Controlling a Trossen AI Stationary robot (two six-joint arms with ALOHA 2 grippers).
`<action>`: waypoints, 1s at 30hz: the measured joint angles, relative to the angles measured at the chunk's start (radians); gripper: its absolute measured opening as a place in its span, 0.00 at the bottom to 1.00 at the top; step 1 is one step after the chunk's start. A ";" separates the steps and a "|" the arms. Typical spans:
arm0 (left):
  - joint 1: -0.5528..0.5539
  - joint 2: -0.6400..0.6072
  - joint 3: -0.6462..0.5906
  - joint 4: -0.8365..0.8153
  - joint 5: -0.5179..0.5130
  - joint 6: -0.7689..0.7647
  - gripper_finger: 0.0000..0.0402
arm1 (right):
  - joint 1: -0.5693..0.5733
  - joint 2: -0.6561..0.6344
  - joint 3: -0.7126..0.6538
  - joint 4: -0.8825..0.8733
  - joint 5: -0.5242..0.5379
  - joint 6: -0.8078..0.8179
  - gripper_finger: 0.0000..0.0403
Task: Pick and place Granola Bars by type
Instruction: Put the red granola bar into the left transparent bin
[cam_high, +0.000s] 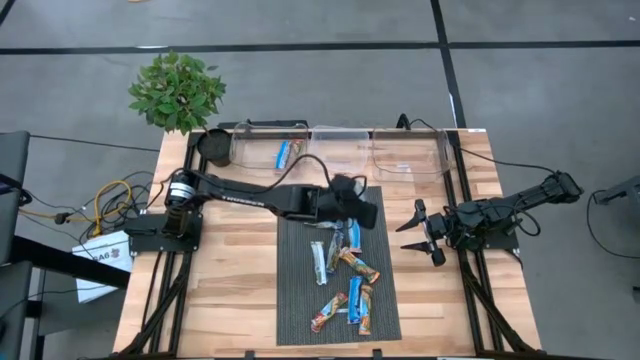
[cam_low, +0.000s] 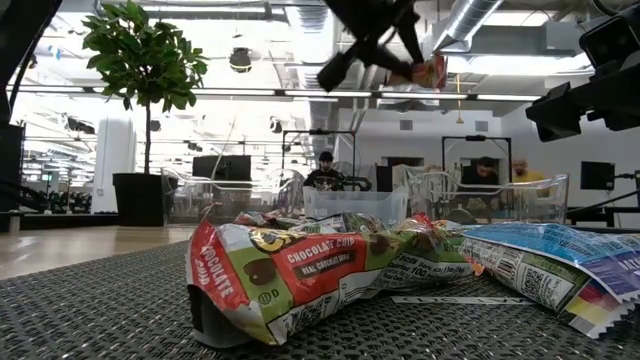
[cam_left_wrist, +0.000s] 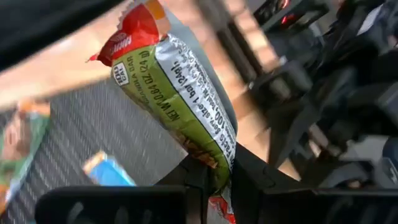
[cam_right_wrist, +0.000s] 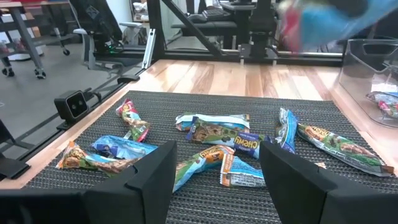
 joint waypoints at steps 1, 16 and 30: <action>0.000 -0.001 0.010 -0.004 -0.009 0.010 0.08 | 0.000 0.000 0.000 0.000 0.000 0.000 0.55; 0.057 -0.002 0.017 -0.269 -0.043 0.004 0.08 | 0.000 0.000 0.000 0.000 0.000 0.000 0.55; 0.239 -0.173 0.017 -0.655 -0.253 0.168 0.08 | 0.000 0.000 0.000 0.000 0.000 0.000 0.55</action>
